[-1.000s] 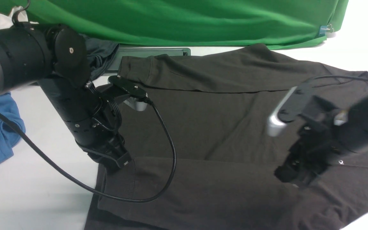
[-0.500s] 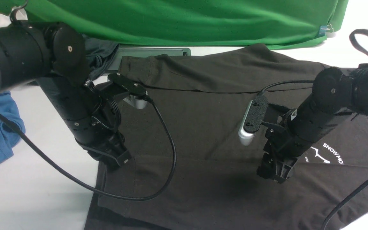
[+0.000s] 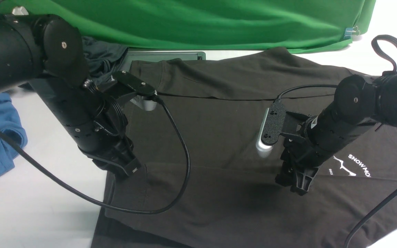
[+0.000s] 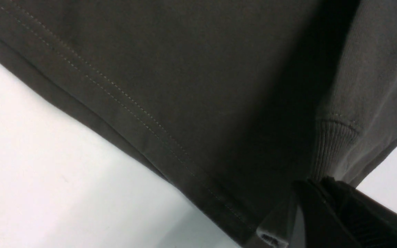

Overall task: Fold a long-sleeved shirt on a white desktop.
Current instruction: 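Fold the left side of the black T-shirt inward over its body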

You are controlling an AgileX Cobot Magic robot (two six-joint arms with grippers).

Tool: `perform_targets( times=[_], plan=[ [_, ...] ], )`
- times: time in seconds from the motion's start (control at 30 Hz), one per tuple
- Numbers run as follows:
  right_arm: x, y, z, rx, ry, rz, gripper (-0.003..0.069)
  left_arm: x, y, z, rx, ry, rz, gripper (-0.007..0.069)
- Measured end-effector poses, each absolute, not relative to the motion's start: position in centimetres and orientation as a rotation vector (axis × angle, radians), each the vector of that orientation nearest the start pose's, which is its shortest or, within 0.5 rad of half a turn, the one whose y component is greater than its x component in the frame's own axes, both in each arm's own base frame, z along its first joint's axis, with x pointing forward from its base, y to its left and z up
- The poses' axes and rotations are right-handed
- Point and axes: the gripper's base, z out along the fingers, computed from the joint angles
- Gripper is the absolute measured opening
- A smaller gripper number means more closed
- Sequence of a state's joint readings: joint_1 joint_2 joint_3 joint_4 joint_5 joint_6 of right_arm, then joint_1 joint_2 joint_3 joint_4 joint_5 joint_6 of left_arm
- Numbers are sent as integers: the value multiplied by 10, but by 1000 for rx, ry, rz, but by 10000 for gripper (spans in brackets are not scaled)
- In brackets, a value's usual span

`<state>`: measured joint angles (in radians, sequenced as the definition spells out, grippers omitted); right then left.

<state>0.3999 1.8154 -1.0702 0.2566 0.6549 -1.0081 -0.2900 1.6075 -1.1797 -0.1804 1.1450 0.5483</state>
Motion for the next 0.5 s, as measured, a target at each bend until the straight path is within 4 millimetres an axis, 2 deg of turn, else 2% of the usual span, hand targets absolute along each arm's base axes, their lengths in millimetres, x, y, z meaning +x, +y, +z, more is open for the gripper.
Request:
perform_targets(
  times=[0.23, 0.5],
  plan=[
    [309, 146, 165, -1634, 2325, 139, 386, 283, -100, 254, 1136, 2797, -233, 31],
    [311, 147, 151, -1634, 2366, 166, 412, 277, -98, 271, 1110, 2727, -220, 31]
  ],
)
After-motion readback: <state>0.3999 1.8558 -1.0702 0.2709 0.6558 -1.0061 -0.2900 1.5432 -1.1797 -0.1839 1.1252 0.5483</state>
